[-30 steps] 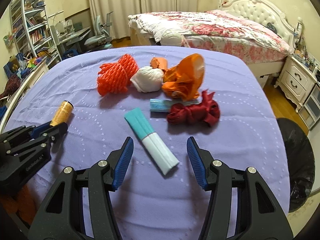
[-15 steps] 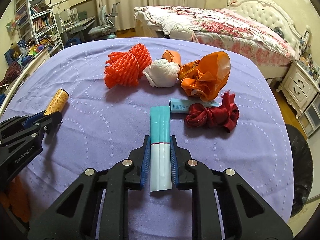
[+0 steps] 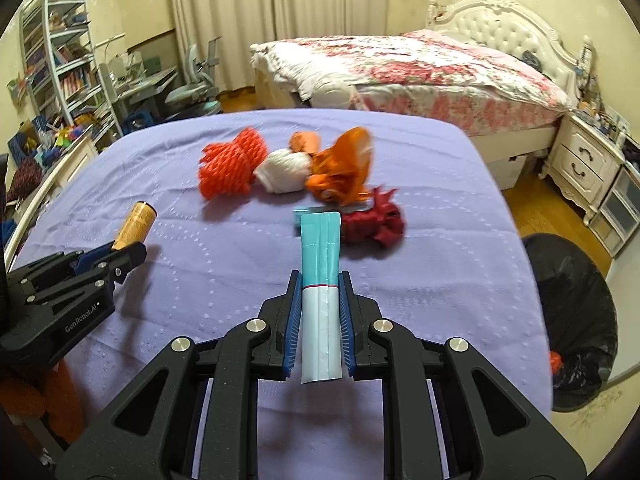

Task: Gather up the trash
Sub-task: 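Carry the gold can and teal tube over the bin and open both tools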

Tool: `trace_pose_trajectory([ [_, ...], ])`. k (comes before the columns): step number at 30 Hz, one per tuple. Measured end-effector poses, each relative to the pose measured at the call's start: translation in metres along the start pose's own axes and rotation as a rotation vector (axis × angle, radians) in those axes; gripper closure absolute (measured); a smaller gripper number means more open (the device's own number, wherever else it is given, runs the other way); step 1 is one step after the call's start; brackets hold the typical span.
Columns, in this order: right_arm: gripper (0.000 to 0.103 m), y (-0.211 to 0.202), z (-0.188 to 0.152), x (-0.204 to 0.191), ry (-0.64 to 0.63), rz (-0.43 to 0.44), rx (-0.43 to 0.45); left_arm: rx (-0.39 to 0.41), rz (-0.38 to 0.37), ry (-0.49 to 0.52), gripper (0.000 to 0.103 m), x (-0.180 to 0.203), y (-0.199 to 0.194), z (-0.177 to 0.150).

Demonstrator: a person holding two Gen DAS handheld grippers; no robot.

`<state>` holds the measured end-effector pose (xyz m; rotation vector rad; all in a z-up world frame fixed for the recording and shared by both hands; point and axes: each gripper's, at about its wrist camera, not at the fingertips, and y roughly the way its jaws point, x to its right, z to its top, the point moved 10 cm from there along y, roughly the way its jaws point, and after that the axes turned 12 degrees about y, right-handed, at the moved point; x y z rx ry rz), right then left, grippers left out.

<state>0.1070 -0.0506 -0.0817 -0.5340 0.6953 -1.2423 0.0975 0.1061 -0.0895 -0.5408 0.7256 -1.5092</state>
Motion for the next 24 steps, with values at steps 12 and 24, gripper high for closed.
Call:
trace_pose_trajectory([
  [12, 0.085, -0.039, 0.025, 0.11, 0.177, -0.149, 0.12, 0.078, -0.127, 0.131, 0.077, 0.104, -0.007, 0.04],
  [24, 0.085, -0.055, 0.034, 0.219, 0.318, -0.325, 0.196, 0.138, -0.257, 0.238, 0.077, 0.214, 0.002, 0.084],
])
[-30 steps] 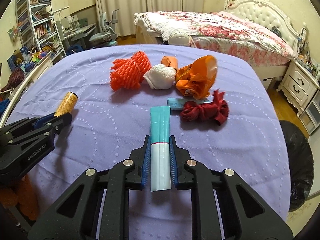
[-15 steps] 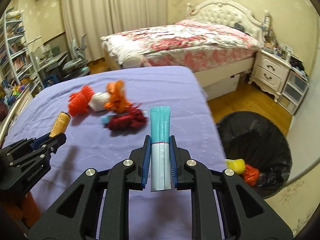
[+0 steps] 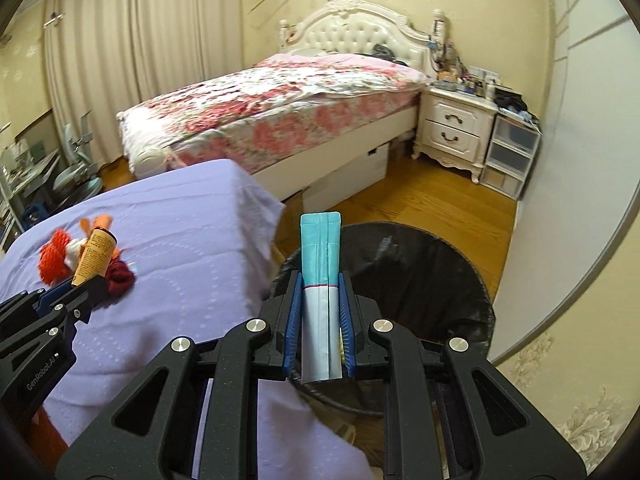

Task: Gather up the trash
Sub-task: 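Carry the gold can and teal tube over the bin and open both tools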

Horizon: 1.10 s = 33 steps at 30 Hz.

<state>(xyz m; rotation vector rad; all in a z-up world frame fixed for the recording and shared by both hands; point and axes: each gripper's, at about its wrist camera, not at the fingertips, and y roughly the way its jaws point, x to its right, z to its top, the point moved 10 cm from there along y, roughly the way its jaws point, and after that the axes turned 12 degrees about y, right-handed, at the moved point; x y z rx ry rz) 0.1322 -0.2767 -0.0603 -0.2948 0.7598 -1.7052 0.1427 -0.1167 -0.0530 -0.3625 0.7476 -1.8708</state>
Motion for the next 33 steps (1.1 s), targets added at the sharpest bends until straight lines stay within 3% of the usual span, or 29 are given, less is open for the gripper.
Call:
trace_pose_trajectory([
  [15, 0.085, 0.038, 0.005, 0.061, 0.091, -0.105, -0.009, -0.023, -0.049, 0.111, 0.077, 0.067, 0.055, 0.031],
  [33, 0.085, 0.064, 0.003, 0.091, 0.145, -0.151, -0.039, -0.078, -0.07, 0.159, 0.077, 0.099, 0.095, 0.043],
])
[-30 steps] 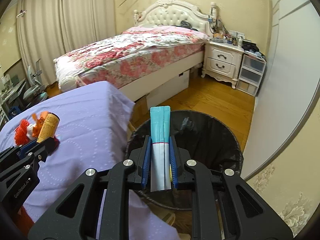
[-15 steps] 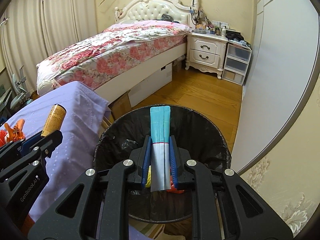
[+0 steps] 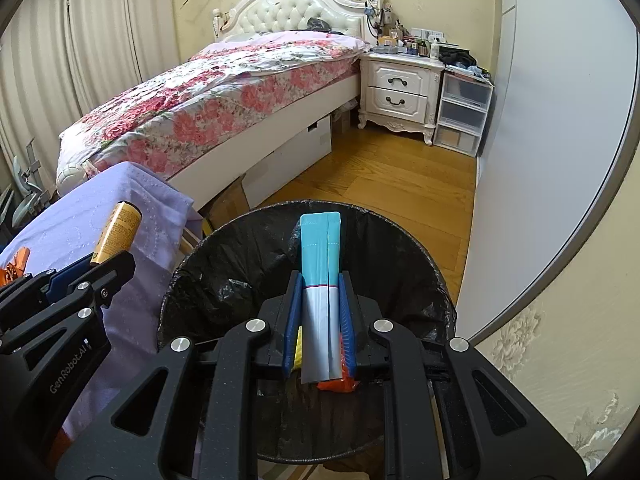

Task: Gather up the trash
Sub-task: 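Carry the gold can and teal tube over the bin and open both tools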

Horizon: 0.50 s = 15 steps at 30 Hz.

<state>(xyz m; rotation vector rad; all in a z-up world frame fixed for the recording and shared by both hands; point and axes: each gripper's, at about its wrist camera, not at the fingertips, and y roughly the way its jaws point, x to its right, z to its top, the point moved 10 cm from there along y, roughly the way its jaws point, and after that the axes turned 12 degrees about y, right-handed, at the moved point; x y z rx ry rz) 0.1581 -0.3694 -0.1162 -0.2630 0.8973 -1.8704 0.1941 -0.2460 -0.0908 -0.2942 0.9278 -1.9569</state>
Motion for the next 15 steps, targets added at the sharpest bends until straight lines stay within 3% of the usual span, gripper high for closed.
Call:
trace_pose_trajectory([
  [8, 0.083, 0.0038, 0.0019, 0.0034, 0.012, -0.011, 0.0, -0.008, 0.001, 0.008, 0.074, 0.0032, 0.0023, 0.0025],
  [9, 0.081, 0.0034, 0.002, 0.004, 0.014, -0.011, 0.0, -0.007, 0.003, 0.008, 0.067, 0.0031, 0.002, 0.0029],
  [11, 0.067, 0.0025, 0.0033, 0.0048, 0.017, -0.015, 0.008, 0.001, 0.01, 0.002, 0.056, 0.0014, 0.0013, 0.0041],
  [15, 0.066, 0.0001, 0.004, 0.0075, 0.023, -0.025, 0.016, 0.012, 0.019, -0.002, 0.045, 0.0, -0.0005, 0.0058],
])
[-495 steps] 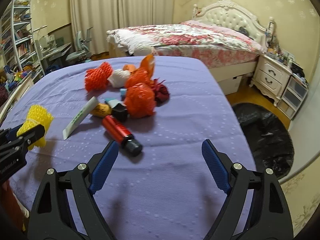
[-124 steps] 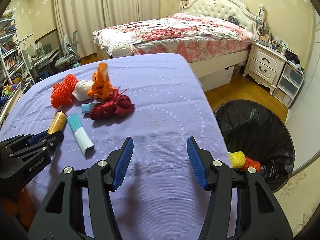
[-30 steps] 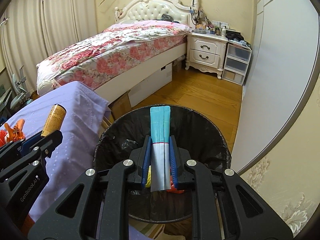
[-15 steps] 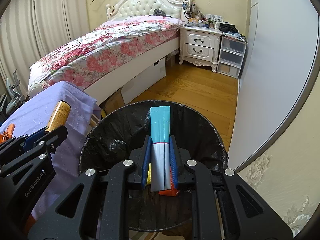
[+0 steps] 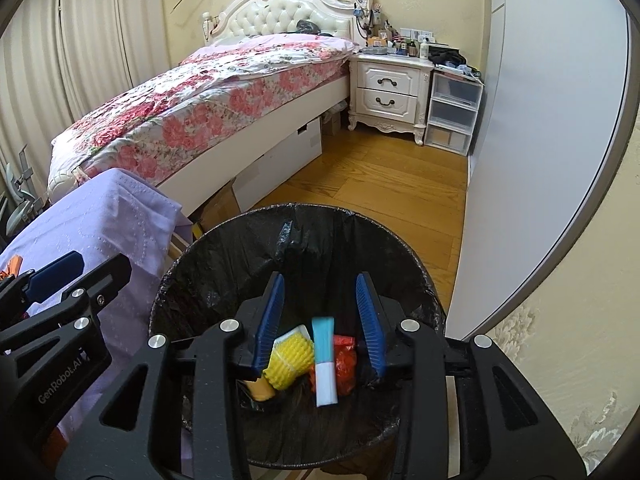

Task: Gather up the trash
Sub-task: 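Carry the gold can and teal tube over the bin and open both tools, then return both tools to the bed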

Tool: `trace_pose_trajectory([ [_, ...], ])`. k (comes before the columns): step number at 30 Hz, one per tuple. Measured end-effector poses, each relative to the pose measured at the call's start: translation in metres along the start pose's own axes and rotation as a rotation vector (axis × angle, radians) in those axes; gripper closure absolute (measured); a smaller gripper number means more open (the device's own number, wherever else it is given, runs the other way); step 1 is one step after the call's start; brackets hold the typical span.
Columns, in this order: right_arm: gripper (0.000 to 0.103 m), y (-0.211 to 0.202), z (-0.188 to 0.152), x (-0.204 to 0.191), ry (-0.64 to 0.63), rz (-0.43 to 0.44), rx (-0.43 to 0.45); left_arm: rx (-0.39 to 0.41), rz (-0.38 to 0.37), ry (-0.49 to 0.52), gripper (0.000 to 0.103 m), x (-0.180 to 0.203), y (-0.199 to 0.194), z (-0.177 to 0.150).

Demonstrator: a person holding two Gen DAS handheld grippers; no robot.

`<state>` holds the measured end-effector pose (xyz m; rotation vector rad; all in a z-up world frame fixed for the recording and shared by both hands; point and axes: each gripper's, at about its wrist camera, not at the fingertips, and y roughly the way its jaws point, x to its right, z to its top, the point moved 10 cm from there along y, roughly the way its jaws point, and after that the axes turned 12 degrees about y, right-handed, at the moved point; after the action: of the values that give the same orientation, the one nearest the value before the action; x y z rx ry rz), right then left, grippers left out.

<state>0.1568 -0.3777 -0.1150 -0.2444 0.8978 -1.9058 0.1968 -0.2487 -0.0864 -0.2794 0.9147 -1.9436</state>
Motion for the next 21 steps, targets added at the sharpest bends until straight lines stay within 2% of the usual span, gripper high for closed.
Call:
trace_pose_trajectory([
  [4, 0.061, -0.003, 0.001, 0.001, 0.003, -0.004, 0.007, 0.005, 0.004, -0.004, 0.038, -0.004, -0.003, -0.001],
  [10, 0.056, -0.01, 0.002, -0.001, -0.002, 0.001, 0.014, 0.022, 0.022, -0.021, 0.033, -0.017, -0.017, -0.003],
  [21, 0.053, -0.024, -0.005, -0.039, -0.046, 0.065, 0.007, 0.024, 0.101, -0.086, 0.033, -0.068, -0.055, -0.03],
])
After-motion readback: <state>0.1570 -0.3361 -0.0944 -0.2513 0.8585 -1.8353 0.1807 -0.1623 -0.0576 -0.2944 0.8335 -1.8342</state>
